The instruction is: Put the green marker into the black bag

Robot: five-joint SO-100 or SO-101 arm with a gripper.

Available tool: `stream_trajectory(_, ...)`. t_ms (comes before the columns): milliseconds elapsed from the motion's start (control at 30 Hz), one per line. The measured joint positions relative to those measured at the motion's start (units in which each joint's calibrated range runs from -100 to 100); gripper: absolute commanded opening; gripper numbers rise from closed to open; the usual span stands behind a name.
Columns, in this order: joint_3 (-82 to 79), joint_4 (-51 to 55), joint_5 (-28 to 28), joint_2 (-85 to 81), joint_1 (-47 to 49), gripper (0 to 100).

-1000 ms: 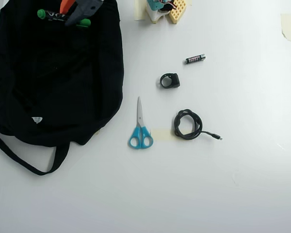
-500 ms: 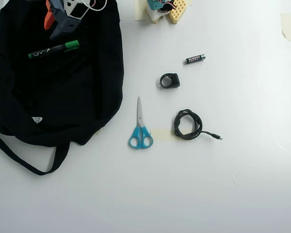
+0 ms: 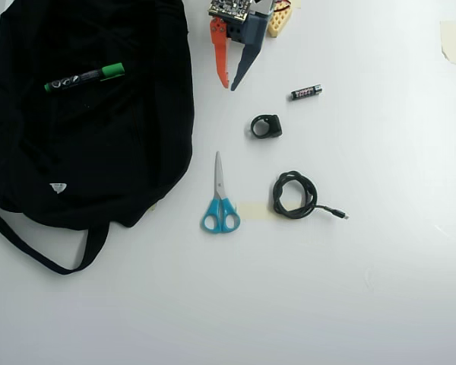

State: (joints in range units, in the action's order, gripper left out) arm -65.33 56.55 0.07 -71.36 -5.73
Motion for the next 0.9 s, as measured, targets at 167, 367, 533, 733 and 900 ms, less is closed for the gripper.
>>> stream_trajectory(167, -5.3, 0.5, -0.1, -5.7, 6.2, 2)
stream_trajectory(367, -7.6, 0.5, -0.3, -9.0, 8.7, 2)
stream_trajectory(533, -8.2, 0.5, -0.3, -9.0, 10.1, 2)
stream_trajectory(733, -8.3, 0.5, -0.3, -9.0, 12.3, 2)
stream_trajectory(900, -9.6, 0.5, -0.3, -9.3, 13.8, 2)
